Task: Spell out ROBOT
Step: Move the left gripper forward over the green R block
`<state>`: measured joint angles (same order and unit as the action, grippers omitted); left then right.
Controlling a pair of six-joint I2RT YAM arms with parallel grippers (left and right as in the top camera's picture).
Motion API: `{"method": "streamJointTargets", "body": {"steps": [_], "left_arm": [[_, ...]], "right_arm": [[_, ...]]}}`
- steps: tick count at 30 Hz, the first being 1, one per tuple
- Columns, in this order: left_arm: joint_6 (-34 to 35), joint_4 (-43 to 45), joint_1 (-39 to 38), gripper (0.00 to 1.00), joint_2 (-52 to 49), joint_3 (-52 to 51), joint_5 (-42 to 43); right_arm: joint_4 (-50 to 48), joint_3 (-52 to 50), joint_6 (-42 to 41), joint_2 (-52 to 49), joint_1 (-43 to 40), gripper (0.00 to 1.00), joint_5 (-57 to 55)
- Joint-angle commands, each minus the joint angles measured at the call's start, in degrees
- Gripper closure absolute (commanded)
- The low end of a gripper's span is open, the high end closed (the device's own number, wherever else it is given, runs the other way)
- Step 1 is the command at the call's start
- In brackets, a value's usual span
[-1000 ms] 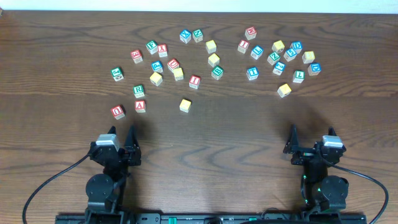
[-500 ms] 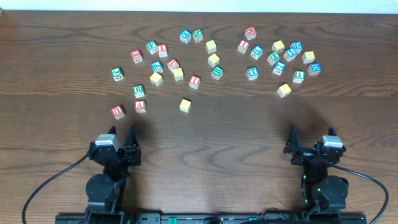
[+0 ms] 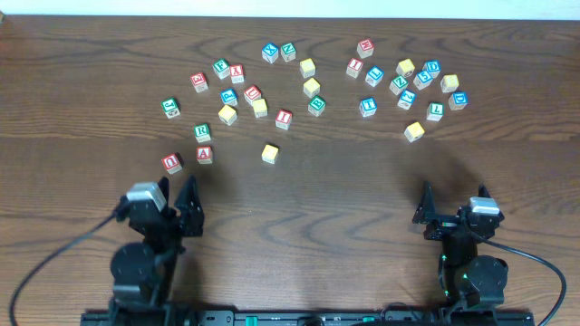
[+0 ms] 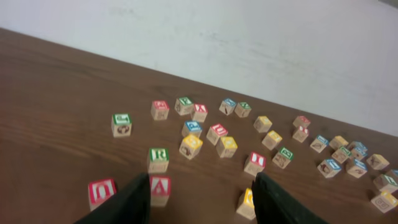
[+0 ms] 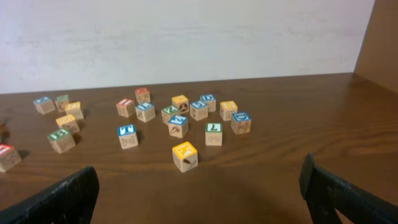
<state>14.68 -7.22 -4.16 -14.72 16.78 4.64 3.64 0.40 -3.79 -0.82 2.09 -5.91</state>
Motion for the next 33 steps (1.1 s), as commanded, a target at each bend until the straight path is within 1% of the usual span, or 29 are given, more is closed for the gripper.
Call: {"method": "streamJointTargets", "body": {"steps": [1,5,9,13,16,20,26,33], "left_arm": [[-3.50,-1.33,0.24,0.48,-10.14,8.35,0.96],[-5.92,-4.87,0.24,0.48,-24.87,19.47,0.98],[-6.12,-11.45,0.24,0.48,-38.60,31.50,0.96],[-6.34,-20.55,0.24,0.48,-49.66,42.40,0.94],[-6.34,-26.51,0.24,0.48,-55.15,48.17,0.96],[-6.29,-28.02,0.24,0.48,-56.61,49.03,0.96],[-6.29,-32.26,0.24,0.48,-55.06,49.03,0.96],[-6.34,-31.98,0.24,0.48,-54.90,49.03,0.74]], "right_arm": [[0.17,-0.11,0.68,0.44,-0.55,0.01,0.28],[0.20,-0.11,0.68,0.44,-0.55,0.01,0.28],[0.17,-0.11,0.68,0.44,-0.55,0.01,0.28],[0.20,-0.11,0.68,0.44,-0.55,0.01,0.28],[0.20,-0.11,0.68,0.44,-0.55,0.01,0.28],[0.17,-0.11,0.70,0.44,-0.55,0.01,0.28],[0.17,-0.11,0.68,0.44,-0.55,0.01,0.28],[0.17,-0.11,0.68,0.44,-0.55,0.01,0.28]]}}
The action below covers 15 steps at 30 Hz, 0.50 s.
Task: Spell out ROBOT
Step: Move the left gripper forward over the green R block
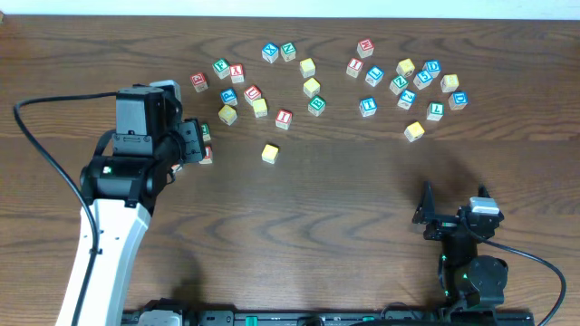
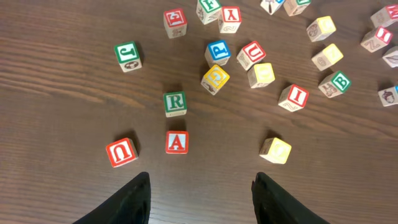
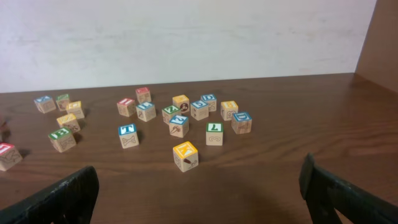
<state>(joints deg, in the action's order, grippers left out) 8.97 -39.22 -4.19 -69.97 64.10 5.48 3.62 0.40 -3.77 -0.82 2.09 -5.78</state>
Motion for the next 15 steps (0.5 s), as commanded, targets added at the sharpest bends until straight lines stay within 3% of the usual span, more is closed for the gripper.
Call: {"method": "streamJointTargets", "body": {"steps": [1,7,15], "left_arm": [[-0.63,0.02,0.26,0.48,0.00,1.70,-0.11],[-0.63,-0.26,0.28,0.48,-3.65,3.02,-0.11],[-0.59,-4.61,0.28,0.48,-13.25,13.35,-0.13]], "right_arm": [[0.20,-0.11,0.66,0.44,-0.55,0.01,0.15],[0.22,-0.11,0.66,0.44,-0.55,0.01,0.15],[0.20,-0.11,0.66,0.44,-0.55,0.01,0.15]]}}
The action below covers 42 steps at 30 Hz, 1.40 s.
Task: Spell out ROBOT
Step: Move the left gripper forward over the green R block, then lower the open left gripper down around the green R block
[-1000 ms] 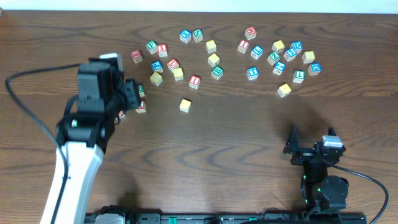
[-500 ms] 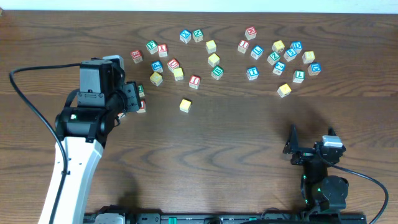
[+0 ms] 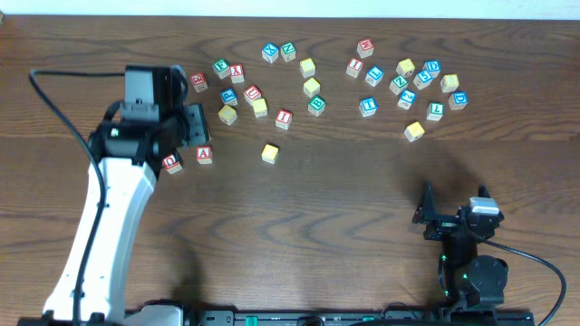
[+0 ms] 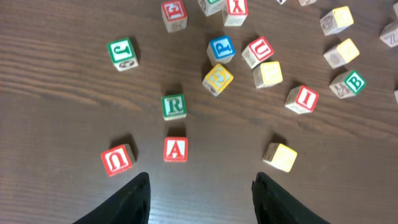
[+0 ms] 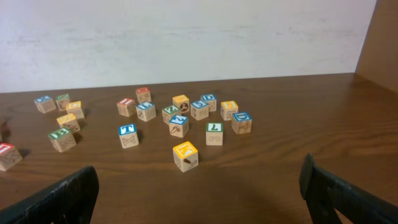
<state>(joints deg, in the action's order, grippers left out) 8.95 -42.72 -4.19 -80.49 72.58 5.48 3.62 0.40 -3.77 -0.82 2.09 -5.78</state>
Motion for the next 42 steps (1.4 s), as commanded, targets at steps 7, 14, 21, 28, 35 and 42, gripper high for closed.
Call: {"method": "streamJointTargets", "body": {"steps": [7,14,21,28,35,42], "left_arm": [[2.45,-5.27,0.28,0.48,-9.35,9.53,-3.13],[3.78,-7.17,0.26,0.48,-11.32,9.53,-3.13],[2.89,-7.17,0.28,0.48,-12.41,9.53,-3.15],[2.69,-7.17,0.68,0.48,-16.48,9.53,-3.13],[1.36,-7.17,1.07,0.48,-22.36,9.53,-3.10],[1.33,-6.32,1.07,0.48,-23.58,9.53,-3.10]], "right_arm": [[0.20,-0.11,0.66,0.44,-0.55,0.01,0.15],[0.22,-0.11,0.66,0.44,-0.55,0.01,0.15],[0.20,-0.11,0.66,0.44,-0.55,0.01,0.15],[0.20,-0.11,0.66,0.44,-0.55,0.01,0.15],[0.22,-0.11,0.66,0.44,-0.55,0.01,0.15],[0.20,-0.11,0.66,0.44,-0.55,0.01,0.15]]}}
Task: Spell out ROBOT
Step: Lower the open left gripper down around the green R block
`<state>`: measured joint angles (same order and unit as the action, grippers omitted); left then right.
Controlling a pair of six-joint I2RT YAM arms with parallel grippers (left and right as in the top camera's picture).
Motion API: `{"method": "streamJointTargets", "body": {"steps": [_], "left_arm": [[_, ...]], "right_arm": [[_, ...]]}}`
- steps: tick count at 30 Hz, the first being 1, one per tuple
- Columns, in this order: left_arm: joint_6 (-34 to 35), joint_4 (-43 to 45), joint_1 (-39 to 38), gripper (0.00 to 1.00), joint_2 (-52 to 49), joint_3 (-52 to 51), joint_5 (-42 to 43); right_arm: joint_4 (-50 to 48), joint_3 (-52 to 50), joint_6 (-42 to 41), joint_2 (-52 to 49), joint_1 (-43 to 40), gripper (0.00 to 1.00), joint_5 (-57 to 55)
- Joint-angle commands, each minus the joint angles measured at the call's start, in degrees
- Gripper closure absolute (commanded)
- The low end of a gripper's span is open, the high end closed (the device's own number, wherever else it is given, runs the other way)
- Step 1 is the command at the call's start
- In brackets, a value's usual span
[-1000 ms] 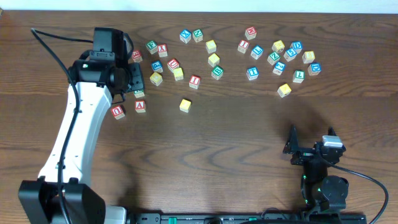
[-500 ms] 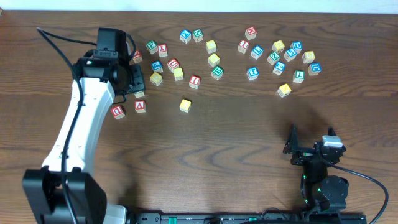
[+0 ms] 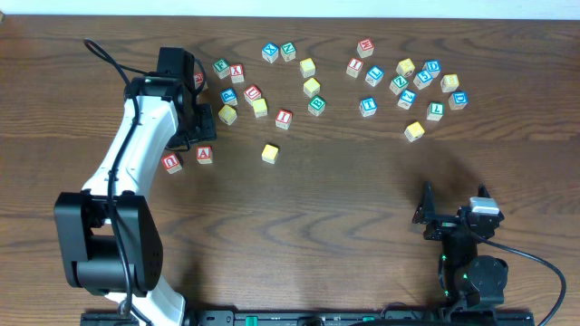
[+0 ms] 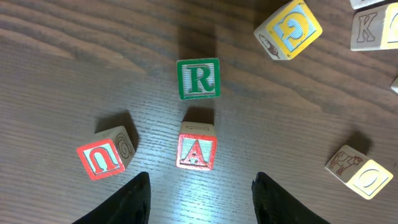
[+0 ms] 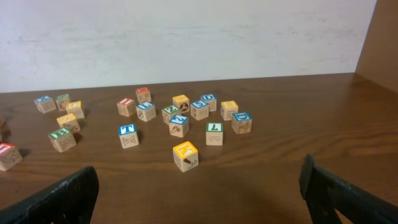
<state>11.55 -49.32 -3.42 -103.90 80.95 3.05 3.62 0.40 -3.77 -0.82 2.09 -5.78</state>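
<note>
A green R block (image 4: 198, 78) lies straight ahead of my left gripper (image 4: 200, 193), which hangs open above the table with nothing between its fingers. Between them sits a red A block (image 4: 196, 150), and a red U block (image 4: 99, 158) lies to its left. A yellow block (image 4: 362, 171) with a round letter like an O is at the right. The green B block (image 3: 316, 105) and blue T block (image 5: 127, 135) sit further right. My right gripper (image 5: 199, 186) stays open and empty near the front edge.
Many other letter blocks are scattered across the far half of the table (image 3: 299, 235), in a left cluster (image 3: 237, 81) and a right cluster (image 3: 417, 81). A yellow block (image 5: 185, 155) lies nearest the right gripper. The left arm (image 3: 136, 154) stretches over the left side.
My left gripper has moved forward and lower, so the R, A and U blocks look much larger in its view. It remains open. The right arm and all blocks are unchanged.
The left arm sat folded at the front edge, gripper open. Then it was raised over the left cluster, looking down on R, A and U. Then it was slightly nearer them, and now hangs close over the A and R blocks. The right arm never moved.
</note>
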Motion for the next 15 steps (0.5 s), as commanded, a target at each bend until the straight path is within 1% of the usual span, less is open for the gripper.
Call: {"method": "streamJointTargets", "body": {"steps": [1,15], "left_arm": [[-1.27,0.42,0.31,0.48,-0.17,1.16,-0.70],[-1.44,0.81,0.31,0.48,-0.20,1.16,-0.68]], "right_arm": [[0.22,-0.11,0.66,0.44,-0.55,0.01,0.15],[0.22,-0.11,0.66,0.44,-0.55,0.01,0.15]]}}
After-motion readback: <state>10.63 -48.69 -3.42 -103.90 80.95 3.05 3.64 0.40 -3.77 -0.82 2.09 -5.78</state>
